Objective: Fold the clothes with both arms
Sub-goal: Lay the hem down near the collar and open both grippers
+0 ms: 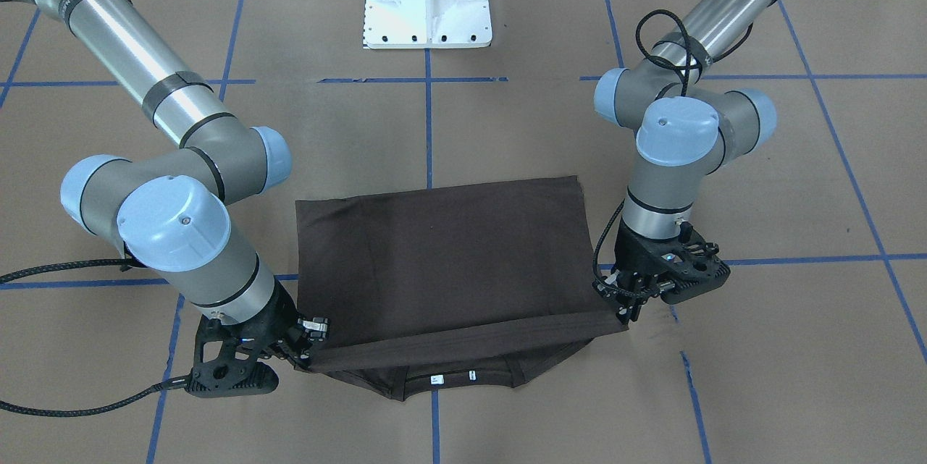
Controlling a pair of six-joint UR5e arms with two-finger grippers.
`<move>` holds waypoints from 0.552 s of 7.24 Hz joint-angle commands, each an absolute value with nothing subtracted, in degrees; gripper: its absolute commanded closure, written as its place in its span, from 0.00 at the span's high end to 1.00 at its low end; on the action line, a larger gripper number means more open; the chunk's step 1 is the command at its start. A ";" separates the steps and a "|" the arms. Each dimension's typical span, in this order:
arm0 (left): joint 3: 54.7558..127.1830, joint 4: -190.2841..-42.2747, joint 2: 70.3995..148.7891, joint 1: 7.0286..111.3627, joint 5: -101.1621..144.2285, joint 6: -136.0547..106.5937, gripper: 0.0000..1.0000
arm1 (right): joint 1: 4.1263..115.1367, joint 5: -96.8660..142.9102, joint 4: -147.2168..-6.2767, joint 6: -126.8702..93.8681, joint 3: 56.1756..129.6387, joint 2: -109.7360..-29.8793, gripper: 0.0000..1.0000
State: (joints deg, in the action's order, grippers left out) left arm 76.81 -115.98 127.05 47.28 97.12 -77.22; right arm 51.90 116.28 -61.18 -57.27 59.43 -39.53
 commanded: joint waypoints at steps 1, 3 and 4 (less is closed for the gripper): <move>76.82 -116.02 127.79 47.29 97.29 -77.34 1.00 | 51.86 116.63 -60.47 -57.83 59.76 -39.99 1.00; 77.17 -116.02 127.88 47.29 97.47 -77.43 1.00 | 51.59 117.68 -60.73 -59.49 69.62 -47.58 1.00; 77.34 -116.02 128.23 47.29 97.64 -77.61 1.00 | 49.59 119.43 -60.99 -63.07 77.18 -53.73 1.00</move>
State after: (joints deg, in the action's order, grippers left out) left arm 77.12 -116.02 127.92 47.28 97.45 -77.44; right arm 51.15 117.83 -60.74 -60.02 69.04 -47.20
